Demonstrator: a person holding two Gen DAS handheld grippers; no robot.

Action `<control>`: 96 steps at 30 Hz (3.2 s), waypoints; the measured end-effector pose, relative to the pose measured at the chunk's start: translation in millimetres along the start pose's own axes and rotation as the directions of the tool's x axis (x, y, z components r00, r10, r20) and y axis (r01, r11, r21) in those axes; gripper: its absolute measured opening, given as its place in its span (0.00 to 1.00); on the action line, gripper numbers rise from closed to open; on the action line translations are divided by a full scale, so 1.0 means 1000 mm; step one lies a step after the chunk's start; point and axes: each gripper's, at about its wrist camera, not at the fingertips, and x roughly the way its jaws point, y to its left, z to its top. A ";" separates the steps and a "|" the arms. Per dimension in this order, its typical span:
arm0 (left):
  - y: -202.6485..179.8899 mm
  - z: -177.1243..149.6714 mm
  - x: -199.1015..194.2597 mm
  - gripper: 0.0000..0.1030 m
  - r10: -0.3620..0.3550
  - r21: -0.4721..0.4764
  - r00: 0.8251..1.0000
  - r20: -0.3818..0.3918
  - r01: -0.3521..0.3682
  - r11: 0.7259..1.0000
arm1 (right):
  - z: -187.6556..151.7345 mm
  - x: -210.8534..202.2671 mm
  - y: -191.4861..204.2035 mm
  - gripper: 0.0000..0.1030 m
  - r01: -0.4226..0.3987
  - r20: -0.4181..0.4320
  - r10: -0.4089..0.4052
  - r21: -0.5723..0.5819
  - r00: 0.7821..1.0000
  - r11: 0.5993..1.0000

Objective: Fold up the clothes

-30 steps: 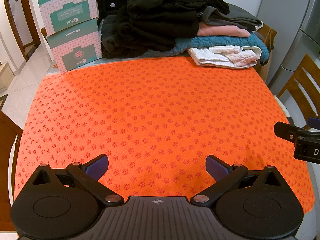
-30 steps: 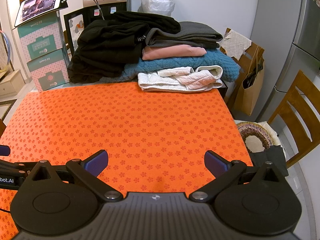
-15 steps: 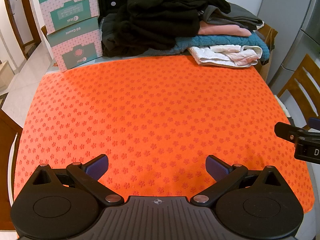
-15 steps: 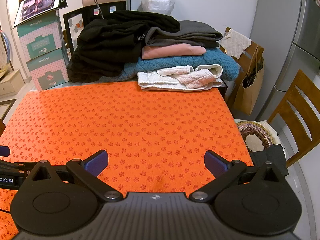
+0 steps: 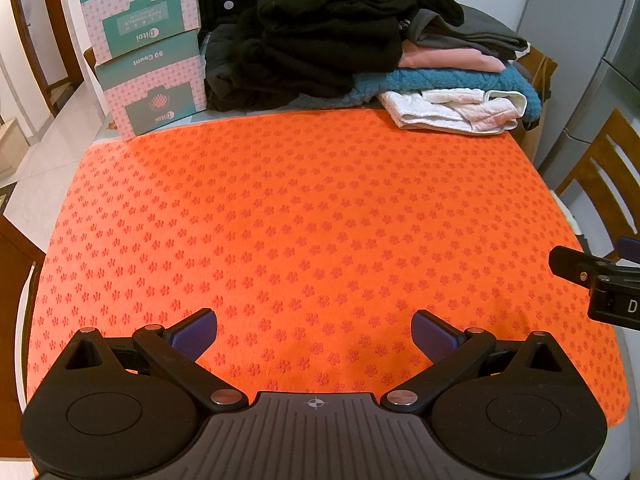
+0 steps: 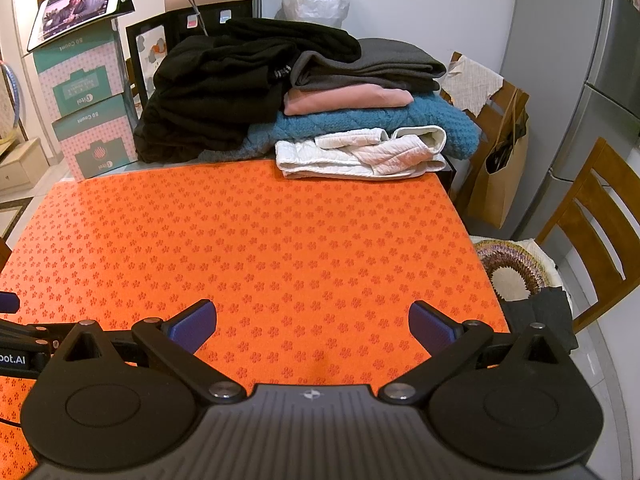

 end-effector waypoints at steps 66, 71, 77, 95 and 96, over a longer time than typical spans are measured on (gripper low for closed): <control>0.052 0.049 0.068 1.00 0.051 -0.108 0.990 -0.132 -0.065 0.992 | 0.282 0.174 -0.056 0.92 0.001 0.051 0.003 -0.088 0.999 0.996; 0.054 0.049 0.069 1.00 0.055 -0.121 0.989 -0.136 -0.072 0.990 | 0.315 0.216 -0.056 0.80 0.016 0.042 -0.013 -0.088 0.999 0.996; 0.058 0.048 0.069 1.00 0.066 -0.137 0.987 -0.144 -0.086 0.987 | 0.331 0.248 -0.054 0.75 0.023 0.061 -0.018 -0.078 0.998 0.997; 0.062 0.045 0.066 1.00 0.068 -0.167 0.989 -0.135 -0.090 0.982 | 0.336 0.196 -0.055 0.15 -0.051 0.234 0.059 -0.042 0.970 0.998; 0.061 0.045 0.065 1.00 0.065 -0.167 0.989 -0.130 -0.086 0.982 | 0.335 0.183 -0.055 0.15 -0.053 0.248 0.062 -0.041 0.967 0.998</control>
